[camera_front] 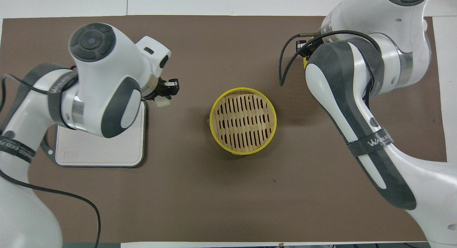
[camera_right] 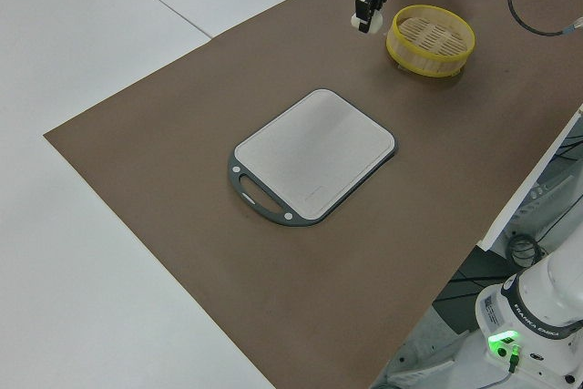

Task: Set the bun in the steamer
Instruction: 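Carry the bun over the steamer and lower it with the left gripper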

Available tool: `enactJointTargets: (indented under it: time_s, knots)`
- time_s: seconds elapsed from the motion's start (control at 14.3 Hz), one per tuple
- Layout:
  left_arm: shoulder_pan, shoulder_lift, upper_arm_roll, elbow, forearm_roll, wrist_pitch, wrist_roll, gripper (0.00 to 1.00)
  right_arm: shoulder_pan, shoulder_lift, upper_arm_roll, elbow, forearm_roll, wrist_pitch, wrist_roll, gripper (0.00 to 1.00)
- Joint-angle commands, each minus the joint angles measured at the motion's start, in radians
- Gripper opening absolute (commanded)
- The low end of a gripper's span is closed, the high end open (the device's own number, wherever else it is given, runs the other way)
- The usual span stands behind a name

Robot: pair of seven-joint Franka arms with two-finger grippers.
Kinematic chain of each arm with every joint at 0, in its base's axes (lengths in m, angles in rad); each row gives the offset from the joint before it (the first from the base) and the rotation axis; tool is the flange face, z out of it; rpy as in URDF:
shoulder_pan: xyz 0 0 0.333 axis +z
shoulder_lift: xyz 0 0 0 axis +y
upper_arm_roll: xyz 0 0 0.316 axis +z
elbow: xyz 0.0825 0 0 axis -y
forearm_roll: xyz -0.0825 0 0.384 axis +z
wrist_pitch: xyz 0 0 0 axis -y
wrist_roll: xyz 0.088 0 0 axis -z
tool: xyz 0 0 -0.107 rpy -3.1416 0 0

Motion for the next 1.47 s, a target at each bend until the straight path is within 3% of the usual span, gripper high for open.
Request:
enactJointTargets:
  time_s: [0.0, 0.21, 0.63, 0.7, 0.77, 0.91, 1.12, 1.4]
  knots:
    - [-0.133, 0.022, 0.019, -0.056, -0.016, 0.150, -0.118, 0.38, -0.009, -0.022, 0.006, -0.014, 0.010, -0.011, -0.025, 0.00]
    - [-0.215, 0.118, 0.021, -0.050, -0.016, 0.278, -0.196, 0.38, -0.009, -0.022, 0.006, -0.020, 0.008, -0.009, -0.029, 0.00]
    - [-0.250, 0.172, 0.021, -0.085, -0.016, 0.389, -0.207, 0.41, -0.011, -0.031, 0.006, -0.040, 0.013, -0.006, -0.021, 0.00]
    - [-0.250, 0.172, 0.021, -0.088, -0.015, 0.389, -0.216, 0.46, -0.011, -0.031, 0.006, -0.040, 0.013, -0.004, -0.021, 0.00]
    - [-0.250, 0.172, 0.021, -0.088, -0.016, 0.387, -0.221, 0.58, -0.009, -0.032, 0.006, -0.043, 0.013, -0.001, -0.021, 0.00]
    - [-0.253, 0.169, 0.021, -0.088, -0.015, 0.369, -0.276, 1.00, -0.009, -0.037, 0.006, -0.053, 0.013, 0.002, -0.019, 0.00]
    - [-0.266, 0.142, 0.023, -0.088, -0.015, 0.301, -0.296, 1.00, -0.009, -0.037, 0.006, -0.056, 0.013, 0.000, -0.015, 0.00]
    - [-0.185, 0.015, 0.021, -0.090, -0.015, 0.161, -0.267, 1.00, -0.001, -0.038, 0.006, -0.057, 0.050, 0.005, 0.002, 0.00]
